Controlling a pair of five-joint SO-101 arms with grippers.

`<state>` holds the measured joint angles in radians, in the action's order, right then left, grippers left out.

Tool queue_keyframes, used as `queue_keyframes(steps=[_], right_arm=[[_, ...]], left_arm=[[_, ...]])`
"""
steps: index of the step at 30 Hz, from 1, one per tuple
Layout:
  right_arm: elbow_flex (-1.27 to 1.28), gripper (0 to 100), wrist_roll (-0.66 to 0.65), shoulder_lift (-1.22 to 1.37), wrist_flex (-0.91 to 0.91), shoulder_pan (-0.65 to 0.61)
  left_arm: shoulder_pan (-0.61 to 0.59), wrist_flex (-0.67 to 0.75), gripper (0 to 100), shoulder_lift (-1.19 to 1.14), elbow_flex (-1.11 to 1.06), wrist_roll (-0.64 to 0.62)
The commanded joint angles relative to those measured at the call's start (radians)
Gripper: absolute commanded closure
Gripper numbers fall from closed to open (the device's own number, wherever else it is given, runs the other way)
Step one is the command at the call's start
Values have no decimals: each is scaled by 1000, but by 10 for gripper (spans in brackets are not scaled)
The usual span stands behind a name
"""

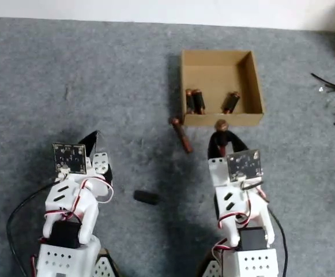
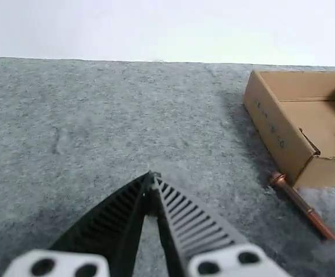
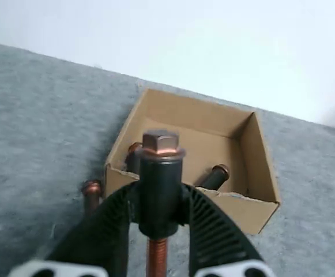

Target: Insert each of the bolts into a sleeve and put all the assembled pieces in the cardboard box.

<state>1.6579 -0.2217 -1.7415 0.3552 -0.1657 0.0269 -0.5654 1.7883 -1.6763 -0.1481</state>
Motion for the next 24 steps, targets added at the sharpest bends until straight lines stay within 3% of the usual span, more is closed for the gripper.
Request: queue_keyframes(steps=[1,6,11,19,24], right_arm=[[-105,995,8,41,-90,10],[-303,995,9,450,-194,13],[-685,995,12,998,-260,13],[-1224,995,298,1715,-257,44],[-1399,995,299,1995,-257,65]], left_arm=[[-5,2,989,2,-19,6],[-5,2,989,2,-19,6],[-12,2,989,2,-19,6],[-12,2,989,-2,-19,6],[-8,2,989,-1,-19,6]])
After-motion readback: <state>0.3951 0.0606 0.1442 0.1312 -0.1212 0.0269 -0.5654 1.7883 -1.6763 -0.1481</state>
